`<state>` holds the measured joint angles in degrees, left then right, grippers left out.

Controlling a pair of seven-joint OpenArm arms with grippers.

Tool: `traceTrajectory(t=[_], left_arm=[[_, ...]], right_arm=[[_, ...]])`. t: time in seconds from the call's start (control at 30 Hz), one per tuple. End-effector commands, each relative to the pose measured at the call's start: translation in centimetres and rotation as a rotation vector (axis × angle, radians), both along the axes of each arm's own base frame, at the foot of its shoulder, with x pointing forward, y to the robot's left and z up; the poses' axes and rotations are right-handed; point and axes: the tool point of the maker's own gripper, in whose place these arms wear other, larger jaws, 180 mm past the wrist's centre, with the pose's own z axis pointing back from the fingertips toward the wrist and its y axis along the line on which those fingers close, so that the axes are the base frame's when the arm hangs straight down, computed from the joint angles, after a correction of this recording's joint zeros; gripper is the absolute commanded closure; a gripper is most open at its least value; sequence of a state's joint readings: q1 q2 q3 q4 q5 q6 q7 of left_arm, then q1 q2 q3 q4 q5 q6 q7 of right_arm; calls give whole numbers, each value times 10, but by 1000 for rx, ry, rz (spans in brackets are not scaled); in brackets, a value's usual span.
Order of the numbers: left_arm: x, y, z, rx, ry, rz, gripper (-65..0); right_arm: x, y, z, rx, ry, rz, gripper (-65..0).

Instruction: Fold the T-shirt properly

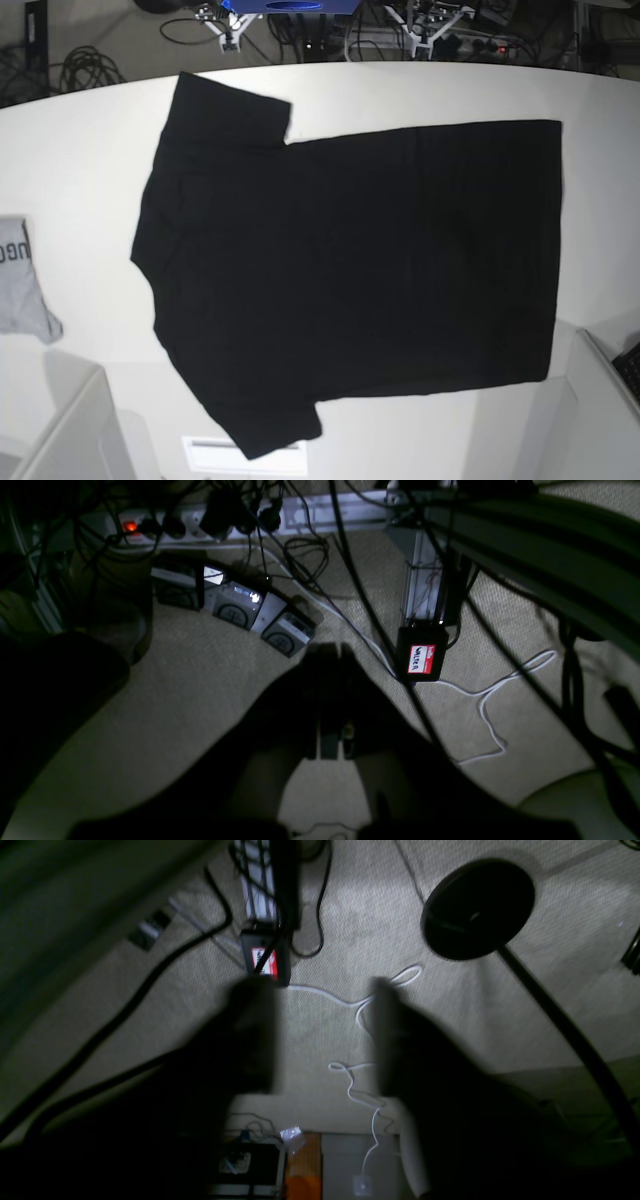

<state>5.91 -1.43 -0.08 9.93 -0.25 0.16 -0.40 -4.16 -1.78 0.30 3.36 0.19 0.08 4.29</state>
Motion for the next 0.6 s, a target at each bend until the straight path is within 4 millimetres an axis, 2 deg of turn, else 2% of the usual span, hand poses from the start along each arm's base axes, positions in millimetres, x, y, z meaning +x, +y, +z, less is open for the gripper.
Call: traceTrajectory(t=[0.0, 0.03, 0.07, 0.13, 0.17, 0.23, 0.33, 0.4, 0.47, 0.57], left_arm=[[1, 1, 0, 2, -8, 3, -7], [4, -1, 1, 1, -16, 2, -7], [4, -1, 1, 1, -17, 2, -7], [4, -1, 1, 1, -16, 2, -15], [3, -1, 1, 1, -14, 2, -44], [3, -1, 1, 1, -13, 2, -142], [4, -1, 1, 0, -16, 1, -337], [4, -1, 1, 0, -15, -5, -426], [5, -1, 1, 0, -17, -1, -444], [6, -1, 1, 0, -19, 1, -403]], right_arm=[[4, 1, 0, 6, -9, 0, -137], [3, 0, 0, 5, -7, 1, -54], [3, 0, 0, 5, -7, 1, 0], [3, 0, 0, 5, -7, 1, 0], [3, 0, 0, 5, -7, 1, 0], [5, 0, 0, 4, -10, -7, 0], [6, -10, 0, -13, -12, -11, 0], [5, -13, 0, -17, -10, -10, 0], [4, -13, 0, -17, -9, -10, 0], [9, -12, 0, -14, -33, -11, 0]])
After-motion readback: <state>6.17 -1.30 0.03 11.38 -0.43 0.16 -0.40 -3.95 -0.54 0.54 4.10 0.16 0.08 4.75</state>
